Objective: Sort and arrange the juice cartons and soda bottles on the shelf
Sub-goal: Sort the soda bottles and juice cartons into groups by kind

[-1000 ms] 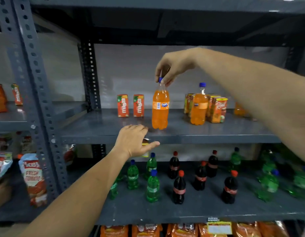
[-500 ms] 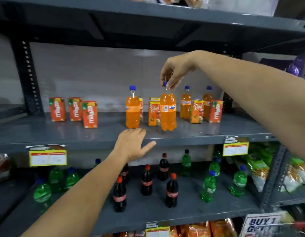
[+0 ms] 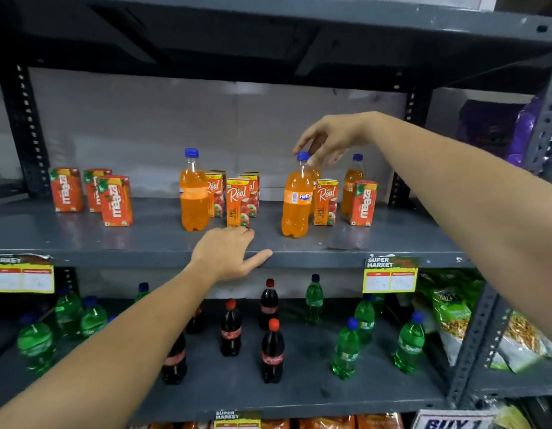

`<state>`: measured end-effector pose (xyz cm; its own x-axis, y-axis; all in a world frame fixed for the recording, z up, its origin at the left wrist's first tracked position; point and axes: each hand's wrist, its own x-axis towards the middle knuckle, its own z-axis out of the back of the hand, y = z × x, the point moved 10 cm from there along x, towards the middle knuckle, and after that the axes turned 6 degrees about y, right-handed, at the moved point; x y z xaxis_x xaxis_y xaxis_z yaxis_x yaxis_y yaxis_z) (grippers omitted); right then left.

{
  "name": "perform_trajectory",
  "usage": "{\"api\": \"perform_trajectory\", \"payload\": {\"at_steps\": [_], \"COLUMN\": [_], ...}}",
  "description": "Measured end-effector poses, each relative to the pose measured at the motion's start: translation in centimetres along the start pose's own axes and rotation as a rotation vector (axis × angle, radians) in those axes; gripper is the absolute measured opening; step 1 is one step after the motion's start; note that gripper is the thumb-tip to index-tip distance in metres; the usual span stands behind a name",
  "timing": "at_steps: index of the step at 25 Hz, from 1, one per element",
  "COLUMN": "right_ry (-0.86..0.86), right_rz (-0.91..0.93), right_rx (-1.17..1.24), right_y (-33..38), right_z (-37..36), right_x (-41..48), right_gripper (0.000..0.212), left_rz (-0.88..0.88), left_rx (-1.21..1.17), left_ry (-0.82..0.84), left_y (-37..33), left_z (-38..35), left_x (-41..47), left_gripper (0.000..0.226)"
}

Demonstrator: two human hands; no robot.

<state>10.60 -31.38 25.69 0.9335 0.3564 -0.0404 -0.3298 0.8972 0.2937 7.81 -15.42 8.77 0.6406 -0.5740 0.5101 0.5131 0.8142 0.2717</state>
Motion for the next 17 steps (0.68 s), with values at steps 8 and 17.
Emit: {"api": "perform_trajectory", "payload": {"at_steps": [8, 17], "right_ry": [0.006, -0.014], "right_rz": [0.097, -0.330], "right_rx": [0.132, -0.218], "right_y": [-0.2, -13.7], "right_z": [-0.7, -0.1], "right_x": [-0.2, -1.2], "right_gripper": [0.044, 0.060], "left_rz": [0.021, 0.035], "left_rx": [0.007, -0.005], "left_ry": [-0.008, -0.017], "left_y": [0.0, 0.0], "left_z": [0.1, -0.1], "left_x": [-0.1, -0.1], "left_gripper": [0.086, 0.087]}}
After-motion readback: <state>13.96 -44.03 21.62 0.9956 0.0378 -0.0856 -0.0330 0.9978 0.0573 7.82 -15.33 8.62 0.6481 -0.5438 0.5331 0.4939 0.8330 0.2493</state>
